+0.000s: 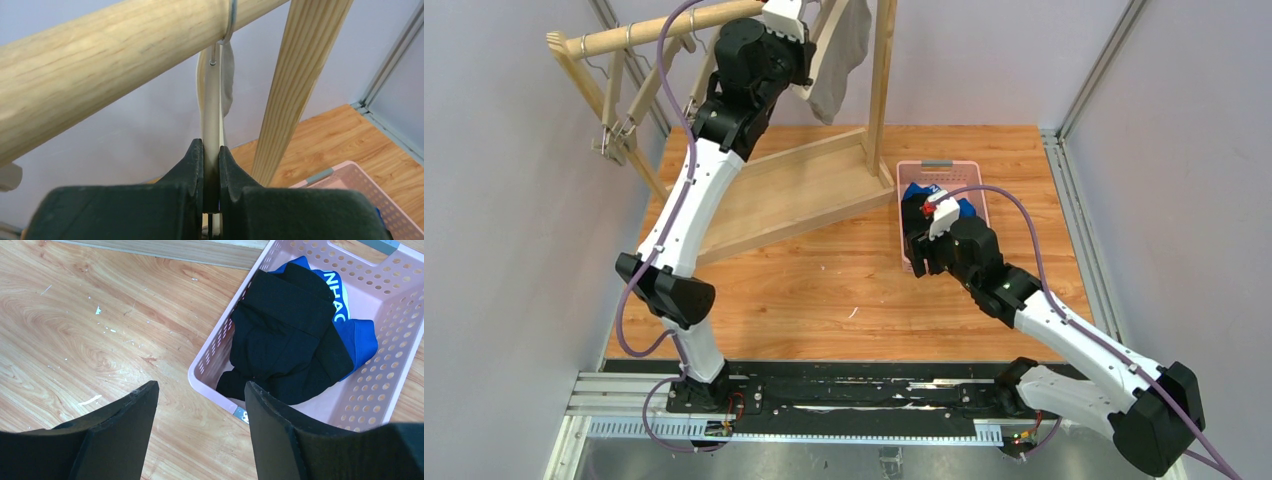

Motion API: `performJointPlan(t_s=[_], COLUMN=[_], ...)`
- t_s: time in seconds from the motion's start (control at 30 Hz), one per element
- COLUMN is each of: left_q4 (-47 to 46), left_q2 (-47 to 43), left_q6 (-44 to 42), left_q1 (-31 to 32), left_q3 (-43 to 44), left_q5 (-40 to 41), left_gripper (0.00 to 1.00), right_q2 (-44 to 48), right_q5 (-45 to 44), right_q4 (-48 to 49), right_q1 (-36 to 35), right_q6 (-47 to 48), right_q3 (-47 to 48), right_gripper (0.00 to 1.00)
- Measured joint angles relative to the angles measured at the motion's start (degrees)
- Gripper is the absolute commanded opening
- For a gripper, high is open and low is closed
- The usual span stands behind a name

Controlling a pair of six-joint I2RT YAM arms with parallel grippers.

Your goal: Remove the underwear clipped to the hanger

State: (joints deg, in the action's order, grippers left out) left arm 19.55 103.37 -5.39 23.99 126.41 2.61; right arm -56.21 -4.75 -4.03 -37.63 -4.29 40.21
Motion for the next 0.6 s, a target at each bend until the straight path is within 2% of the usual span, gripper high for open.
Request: performJointPlan(t_s=[0.1, 0.27, 0.6], left_q4=[-0.35, -3.06, -5.38], left_q2=[-2.47, -9.46, -16.9], left_q6=[-0.26, -0.94, -3.85], left_q1=[-0.35, -0.76, -0.94], left_q3=[-3.17, -13.14, -20.39], left_q5=[0.72, 1.95, 2.64], left_gripper=[0.0, 0.0, 0.0], right_q2=[-0.2, -1.16, -4.55], right_q5=[0.0, 0.09, 0.68], right_q4=[0.33, 1.27, 2.69], right_q1=[-0.02, -0.07, -0.26], right_q6=[0.0, -0.02, -0.39], right_q3=[0.0, 0.0, 0.0], right_gripper=[0.65, 0.65, 0.66])
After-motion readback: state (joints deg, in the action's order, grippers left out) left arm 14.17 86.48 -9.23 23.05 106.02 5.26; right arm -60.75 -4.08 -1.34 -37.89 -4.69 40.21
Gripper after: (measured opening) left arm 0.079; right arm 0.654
